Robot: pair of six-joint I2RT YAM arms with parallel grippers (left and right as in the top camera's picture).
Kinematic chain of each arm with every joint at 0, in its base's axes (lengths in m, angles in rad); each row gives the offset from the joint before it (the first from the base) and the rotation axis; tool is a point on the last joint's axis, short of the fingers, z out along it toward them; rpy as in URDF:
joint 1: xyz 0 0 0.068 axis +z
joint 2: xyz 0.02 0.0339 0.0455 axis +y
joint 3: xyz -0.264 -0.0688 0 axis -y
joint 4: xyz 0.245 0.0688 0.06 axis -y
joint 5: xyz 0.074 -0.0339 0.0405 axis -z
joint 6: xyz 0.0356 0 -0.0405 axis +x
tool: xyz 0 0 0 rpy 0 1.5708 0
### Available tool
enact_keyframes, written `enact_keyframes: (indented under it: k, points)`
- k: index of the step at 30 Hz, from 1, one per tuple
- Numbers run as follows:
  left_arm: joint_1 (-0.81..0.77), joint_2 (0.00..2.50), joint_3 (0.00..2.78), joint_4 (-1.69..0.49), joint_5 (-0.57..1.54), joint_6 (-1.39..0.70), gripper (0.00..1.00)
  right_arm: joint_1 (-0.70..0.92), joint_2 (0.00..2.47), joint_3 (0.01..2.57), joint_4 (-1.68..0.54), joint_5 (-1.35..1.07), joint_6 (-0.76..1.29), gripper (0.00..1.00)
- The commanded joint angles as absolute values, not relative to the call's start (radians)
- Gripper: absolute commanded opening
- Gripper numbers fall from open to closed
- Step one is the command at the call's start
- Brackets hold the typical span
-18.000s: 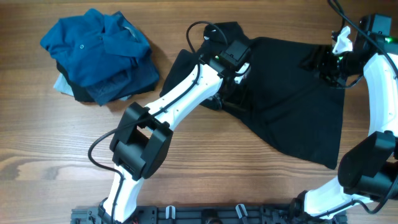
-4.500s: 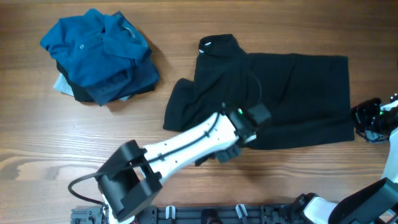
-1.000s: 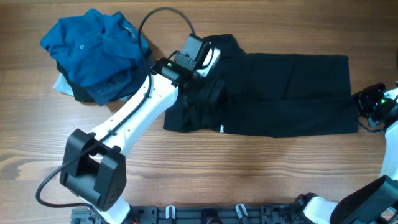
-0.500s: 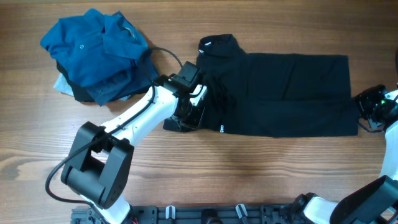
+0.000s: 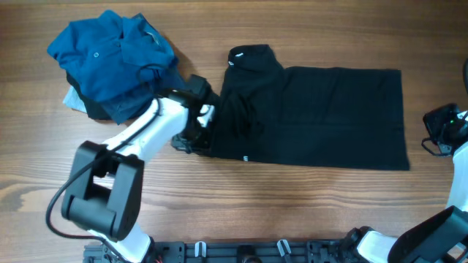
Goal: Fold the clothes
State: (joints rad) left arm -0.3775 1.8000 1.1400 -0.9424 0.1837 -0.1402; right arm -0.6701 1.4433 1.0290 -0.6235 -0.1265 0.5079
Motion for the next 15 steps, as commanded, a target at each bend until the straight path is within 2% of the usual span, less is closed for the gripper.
enact_keyframes:
  k: [1,4,5,6,7,13,14,15]
  points:
    - [-0.327,1.736,1.147,-0.932,0.174,-0.135,0.04,-0.669,1.501,1.021,-0.673,-0.07,0.491,0.21]
    - [-0.326,1.736,1.147,-0.921,0.174,-0.135,0.04,-0.669,1.581,1.021,-0.733,-0.093,0.447,0.33]
    - [-0.326,1.736,1.147,-0.919,0.174,-0.135,0.04,-0.669,1.625,1.021,-0.758,-0.101,0.426,0.45]
    - [-0.326,1.736,1.147,-0.917,0.174,-0.135,0.04,-0.669,1.65,1.021,-0.77,-0.1,0.424,0.52]
    - [-0.326,1.736,1.147,-0.913,0.174,-0.135,0.04,-0.669,1.676,1.021,-0.778,-0.101,0.424,0.55]
    - [-0.326,1.736,1.147,-0.906,0.174,-0.135,0.04,-0.669,1.796,1.021,-0.832,-0.112,0.417,0.55]
    - [-0.326,1.736,1.147,-0.906,0.174,-0.135,0.04,-0.669,1.796,1.021,-0.836,-0.106,0.414,0.52]
    - [-0.326,1.736,1.147,-0.906,0.174,-0.135,0.04,-0.669,1.796,1.021,-0.847,-0.086,0.415,0.44]
